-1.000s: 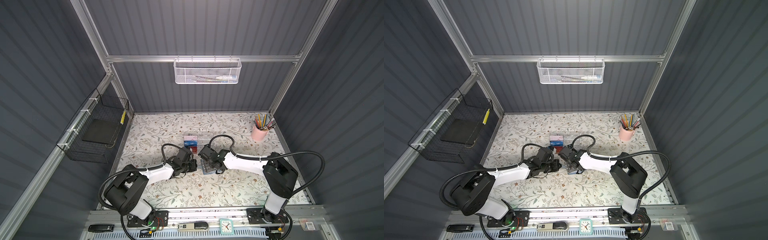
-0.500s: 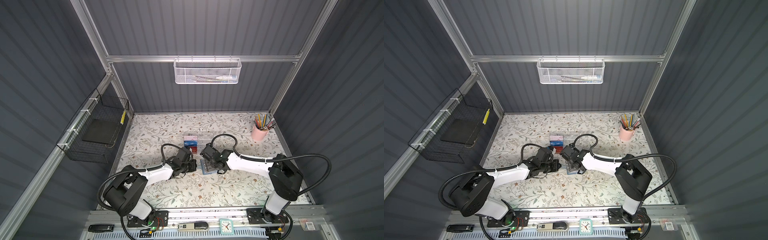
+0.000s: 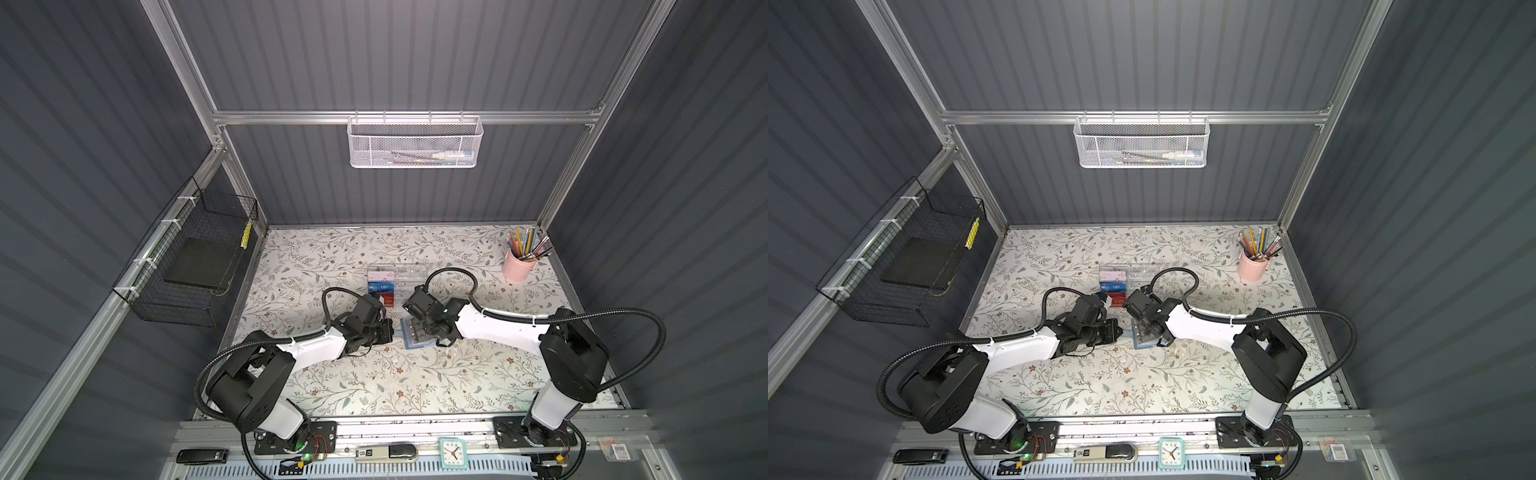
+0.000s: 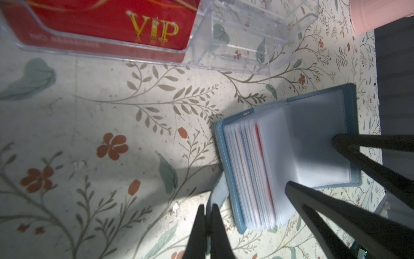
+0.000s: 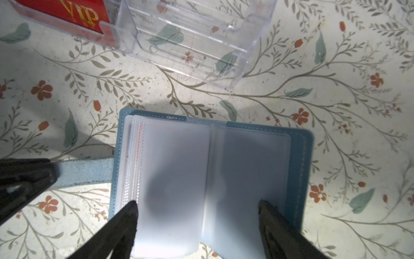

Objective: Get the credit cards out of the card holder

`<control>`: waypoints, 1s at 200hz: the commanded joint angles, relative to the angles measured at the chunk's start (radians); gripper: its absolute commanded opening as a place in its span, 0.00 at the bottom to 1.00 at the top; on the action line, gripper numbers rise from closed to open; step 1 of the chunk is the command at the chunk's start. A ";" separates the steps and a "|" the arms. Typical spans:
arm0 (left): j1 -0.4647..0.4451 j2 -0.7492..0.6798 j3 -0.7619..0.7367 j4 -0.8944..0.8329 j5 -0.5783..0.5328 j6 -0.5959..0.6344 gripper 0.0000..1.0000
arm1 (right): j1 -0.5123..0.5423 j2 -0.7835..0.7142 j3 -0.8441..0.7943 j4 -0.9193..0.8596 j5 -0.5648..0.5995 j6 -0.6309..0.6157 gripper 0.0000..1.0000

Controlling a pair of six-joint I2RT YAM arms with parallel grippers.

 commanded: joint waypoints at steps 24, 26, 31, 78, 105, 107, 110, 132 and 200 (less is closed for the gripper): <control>0.010 -0.013 -0.015 -0.005 0.011 0.015 0.00 | -0.004 0.033 -0.007 0.002 -0.012 0.000 0.84; 0.010 -0.013 -0.014 -0.005 0.011 0.016 0.00 | -0.004 0.035 -0.006 0.002 -0.012 0.000 0.84; 0.010 -0.014 -0.013 -0.005 0.010 0.015 0.00 | -0.005 0.039 -0.005 0.001 -0.009 0.000 0.84; 0.012 -0.020 -0.014 -0.011 0.008 0.019 0.00 | -0.008 0.069 0.006 -0.032 0.026 0.006 0.84; 0.013 -0.022 -0.016 -0.011 0.008 0.020 0.00 | -0.018 0.073 -0.003 -0.048 0.052 0.009 0.84; 0.013 -0.021 -0.016 -0.011 0.007 0.020 0.00 | -0.019 0.072 -0.003 -0.049 0.055 0.010 0.84; 0.013 -0.021 -0.016 -0.010 0.007 0.021 0.00 | -0.020 0.073 -0.004 -0.052 0.059 0.009 0.84; 0.015 -0.023 -0.015 -0.011 0.009 0.020 0.00 | -0.029 0.069 -0.011 -0.070 0.088 0.012 0.84; 0.016 -0.012 -0.009 -0.008 0.015 0.020 0.00 | -0.071 -0.007 -0.068 -0.062 0.093 0.003 0.85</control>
